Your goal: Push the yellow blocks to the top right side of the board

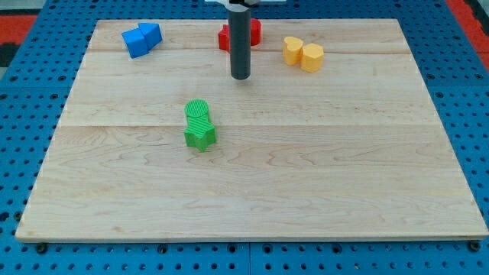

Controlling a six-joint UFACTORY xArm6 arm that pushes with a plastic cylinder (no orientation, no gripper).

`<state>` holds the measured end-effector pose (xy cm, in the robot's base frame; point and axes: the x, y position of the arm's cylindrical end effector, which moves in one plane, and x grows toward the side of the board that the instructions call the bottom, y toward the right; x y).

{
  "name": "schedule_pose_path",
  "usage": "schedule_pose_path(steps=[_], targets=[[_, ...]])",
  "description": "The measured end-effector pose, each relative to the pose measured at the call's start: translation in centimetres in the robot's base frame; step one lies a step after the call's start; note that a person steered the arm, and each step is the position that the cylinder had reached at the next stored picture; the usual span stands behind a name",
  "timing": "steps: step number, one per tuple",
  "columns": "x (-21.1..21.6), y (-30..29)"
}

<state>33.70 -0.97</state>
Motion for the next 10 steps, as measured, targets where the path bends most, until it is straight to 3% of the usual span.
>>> schedule_pose_path(steps=[10], targets=[[2.1,2.4]])
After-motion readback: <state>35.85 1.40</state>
